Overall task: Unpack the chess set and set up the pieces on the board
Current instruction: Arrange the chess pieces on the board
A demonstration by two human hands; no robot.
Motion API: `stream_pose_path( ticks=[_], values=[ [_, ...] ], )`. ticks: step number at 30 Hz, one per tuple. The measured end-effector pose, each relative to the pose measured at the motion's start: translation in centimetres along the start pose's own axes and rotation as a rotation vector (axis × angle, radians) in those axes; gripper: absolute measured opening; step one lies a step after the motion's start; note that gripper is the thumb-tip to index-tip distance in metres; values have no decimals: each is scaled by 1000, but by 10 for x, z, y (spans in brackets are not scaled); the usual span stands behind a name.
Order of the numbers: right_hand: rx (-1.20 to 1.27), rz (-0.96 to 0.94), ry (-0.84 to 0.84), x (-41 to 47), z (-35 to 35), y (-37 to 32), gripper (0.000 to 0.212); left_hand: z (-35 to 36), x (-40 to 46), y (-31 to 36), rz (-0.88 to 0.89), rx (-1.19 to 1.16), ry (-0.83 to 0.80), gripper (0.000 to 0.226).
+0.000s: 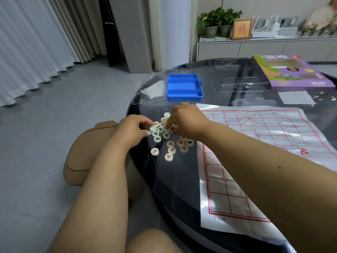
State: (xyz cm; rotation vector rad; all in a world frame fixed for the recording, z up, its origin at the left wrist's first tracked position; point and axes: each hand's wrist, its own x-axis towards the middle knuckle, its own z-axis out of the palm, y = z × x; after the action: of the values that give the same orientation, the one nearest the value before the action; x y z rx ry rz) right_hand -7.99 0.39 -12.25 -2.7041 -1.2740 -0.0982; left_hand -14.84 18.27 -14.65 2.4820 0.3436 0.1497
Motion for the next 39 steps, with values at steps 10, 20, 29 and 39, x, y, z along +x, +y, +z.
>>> stream_pose_path(
  ticks=[10,20,29,39],
  values=[
    [3,23,69,2,11,1,26,4,1,-1,144,58,52,14],
    [100,89,73,-2,10,4,27,10,-6,1,145,170,143,18],
    [97,14,-9,-20,4,6,27,-13,-30,13,-10,276,-8,20],
    [104,-28,7,-24,7,3,27,-11,-57,23,43,270,33,14]
  ],
)
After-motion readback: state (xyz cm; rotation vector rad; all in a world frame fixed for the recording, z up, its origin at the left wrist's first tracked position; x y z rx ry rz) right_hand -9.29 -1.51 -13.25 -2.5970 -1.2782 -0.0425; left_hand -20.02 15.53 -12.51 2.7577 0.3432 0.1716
